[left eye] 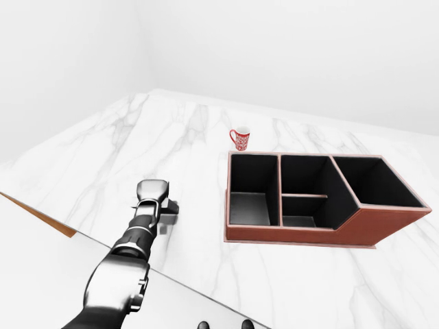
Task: Pick up the book and place it in the left compartment of the caddy.
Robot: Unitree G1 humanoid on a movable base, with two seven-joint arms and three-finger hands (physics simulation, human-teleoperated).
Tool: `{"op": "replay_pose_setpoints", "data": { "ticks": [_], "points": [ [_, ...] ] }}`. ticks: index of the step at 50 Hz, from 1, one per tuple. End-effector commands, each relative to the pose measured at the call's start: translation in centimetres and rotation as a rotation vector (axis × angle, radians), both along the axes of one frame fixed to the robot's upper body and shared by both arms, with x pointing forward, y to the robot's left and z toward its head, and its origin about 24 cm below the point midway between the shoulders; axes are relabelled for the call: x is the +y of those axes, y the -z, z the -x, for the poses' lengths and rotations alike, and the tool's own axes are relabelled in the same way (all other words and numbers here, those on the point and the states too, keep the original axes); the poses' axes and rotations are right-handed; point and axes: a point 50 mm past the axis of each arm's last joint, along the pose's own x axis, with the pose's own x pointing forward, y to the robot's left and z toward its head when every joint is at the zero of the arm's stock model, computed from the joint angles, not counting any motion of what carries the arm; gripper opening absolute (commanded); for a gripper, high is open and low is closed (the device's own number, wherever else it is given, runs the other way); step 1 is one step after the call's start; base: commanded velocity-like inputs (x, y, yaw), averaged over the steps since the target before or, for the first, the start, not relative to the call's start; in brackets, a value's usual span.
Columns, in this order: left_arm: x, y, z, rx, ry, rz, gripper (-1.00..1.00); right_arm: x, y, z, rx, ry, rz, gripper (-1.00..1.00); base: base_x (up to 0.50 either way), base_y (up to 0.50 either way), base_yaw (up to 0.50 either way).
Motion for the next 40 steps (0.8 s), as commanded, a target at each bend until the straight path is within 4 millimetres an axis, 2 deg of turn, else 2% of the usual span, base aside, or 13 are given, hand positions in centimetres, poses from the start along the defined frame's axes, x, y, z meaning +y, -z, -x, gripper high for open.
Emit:
{"op": "replay_pose_setpoints", "data": {
  "ticks": [1,6,10,16,18,19,20,25,28,34,35,36,40],
  "points": [
    [0.9,1.2,1.0,0.033,-0.038,0.013,-1.0,0.0,-0.2,0.1,-0.002,0.003,0.004,1.0,0.0,0.0,0.0],
    [1.3,-0.5,0.3,-0.139,-0.069,0.067,-1.0,-0.1,-0.1,0.2,-0.01,0.007,-0.003,1.0,0.0,0.0,0.0],
    [0.0,-0.4,0.3,-0.184,0.039,-0.031,-1.0,-0.1,-0.2,0.2,-0.011,0.006,0.0,1.0,0.0,0.0,0.0],
    [0.2,-1.0,0.1,-0.227,0.02,0.003,-1.0,-0.1,-0.2,0.2,-0.01,0.004,0.001,1.0,0.0,0.0,0.0],
    [0.4,-2.8,-0.3,-0.34,0.015,0.038,-1.0,-0.1,-0.2,0.2,-0.01,0.003,0.003,1.0,0.0,0.0,0.0],
    [0.4,-3.0,-0.3,-0.35,0.017,0.04,-1.0,-0.1,-0.2,0.2,-0.011,0.003,0.003,1.0,0.0,0.0,0.0],
    [0.3,-4.2,-0.2,-0.435,0.035,0.052,-1.0,0.0,-0.2,0.2,-0.01,0.003,0.004,1.0,0.0,0.0,0.0],
    [0.4,-7.5,1.9,-0.669,0.047,0.126,-1.0,0.0,-0.1,0.1,-0.009,0.0,0.002,1.0,0.0,0.0,0.0],
    [0.1,-8.3,2.8,-0.681,0.063,0.126,-1.0,0.0,-0.3,0.2,-0.013,0.003,0.007,1.0,0.0,0.0,0.0],
    [-0.7,-9.2,3.3,-0.699,0.086,0.113,-1.0,0.0,-0.2,0.1,-0.009,0.001,0.004,1.0,0.0,0.0,0.0],
    [-0.9,-9.2,3.3,-0.694,0.09,0.11,-1.0,0.0,-0.2,0.1,-0.01,0.001,0.004,1.0,0.0,0.0,0.0],
    [-1.1,-8.0,2.6,-0.593,0.086,0.099,-1.0,0.0,-0.2,0.1,-0.009,0.002,0.005,1.0,0.0,0.0,0.0],
    [-1.7,-9.3,3.3,-0.662,0.115,0.095,-1.0,0.0,-0.2,0.2,-0.009,0.001,0.004,1.0,0.0,0.0,0.0]
  ]
}}
